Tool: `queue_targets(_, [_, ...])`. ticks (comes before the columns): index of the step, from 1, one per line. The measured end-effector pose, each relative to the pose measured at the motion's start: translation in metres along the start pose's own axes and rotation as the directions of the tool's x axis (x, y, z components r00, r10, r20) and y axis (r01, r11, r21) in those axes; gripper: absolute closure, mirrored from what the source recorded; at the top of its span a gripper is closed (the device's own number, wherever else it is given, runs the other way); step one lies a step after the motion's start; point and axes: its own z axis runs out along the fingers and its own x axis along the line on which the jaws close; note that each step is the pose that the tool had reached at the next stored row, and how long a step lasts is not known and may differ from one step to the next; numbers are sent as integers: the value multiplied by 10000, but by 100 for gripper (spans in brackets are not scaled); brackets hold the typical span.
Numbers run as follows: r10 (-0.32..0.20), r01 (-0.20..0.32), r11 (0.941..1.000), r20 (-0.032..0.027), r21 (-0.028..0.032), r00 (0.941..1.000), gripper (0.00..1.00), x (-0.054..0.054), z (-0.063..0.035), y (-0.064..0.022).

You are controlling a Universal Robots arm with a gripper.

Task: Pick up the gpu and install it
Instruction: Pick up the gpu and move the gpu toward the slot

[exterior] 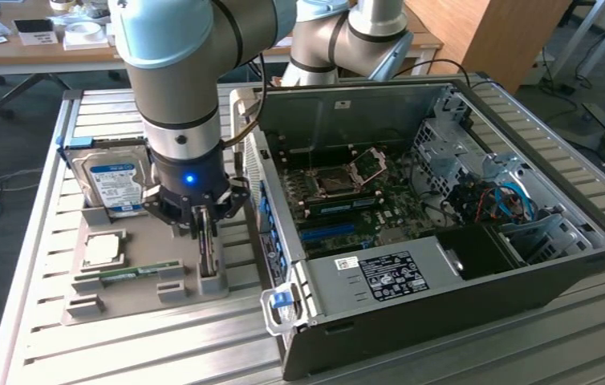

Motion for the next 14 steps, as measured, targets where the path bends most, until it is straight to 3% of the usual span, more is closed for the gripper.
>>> queue_targets(2, [0, 0, 10000, -1, 0, 10000, 74, 0, 0, 0])
queue_targets(14, [0, 0, 10000, 2, -2, 10000, 74, 0, -1, 0])
